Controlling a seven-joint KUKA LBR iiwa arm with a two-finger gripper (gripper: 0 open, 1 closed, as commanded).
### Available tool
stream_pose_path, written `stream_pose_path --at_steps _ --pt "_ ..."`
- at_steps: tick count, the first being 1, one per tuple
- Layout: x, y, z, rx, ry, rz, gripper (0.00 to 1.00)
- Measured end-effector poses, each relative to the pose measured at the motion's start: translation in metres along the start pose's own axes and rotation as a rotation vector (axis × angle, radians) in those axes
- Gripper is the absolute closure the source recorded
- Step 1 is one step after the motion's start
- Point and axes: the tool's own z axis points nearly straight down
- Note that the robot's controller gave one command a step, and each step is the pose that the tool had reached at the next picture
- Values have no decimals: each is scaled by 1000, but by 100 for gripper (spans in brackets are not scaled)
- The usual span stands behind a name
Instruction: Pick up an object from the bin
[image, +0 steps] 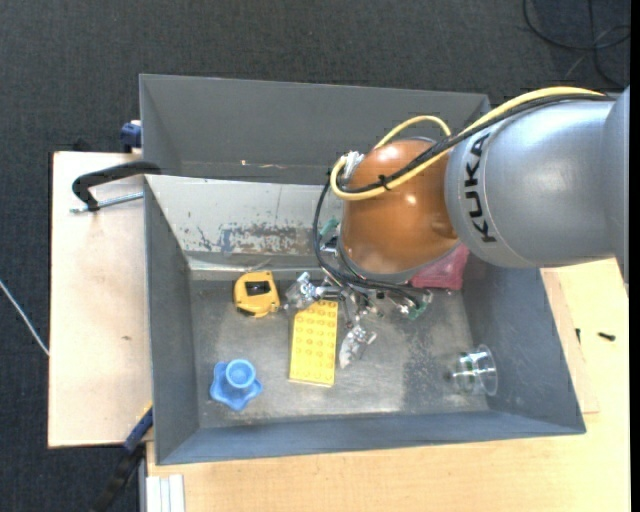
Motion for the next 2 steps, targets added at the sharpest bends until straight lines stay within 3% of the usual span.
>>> stream_pose_path --at_steps 1,2 --pt "-2 -6 35 -2 3 -160 0" --pt "-10 -14 32 -10 9 -438 100"
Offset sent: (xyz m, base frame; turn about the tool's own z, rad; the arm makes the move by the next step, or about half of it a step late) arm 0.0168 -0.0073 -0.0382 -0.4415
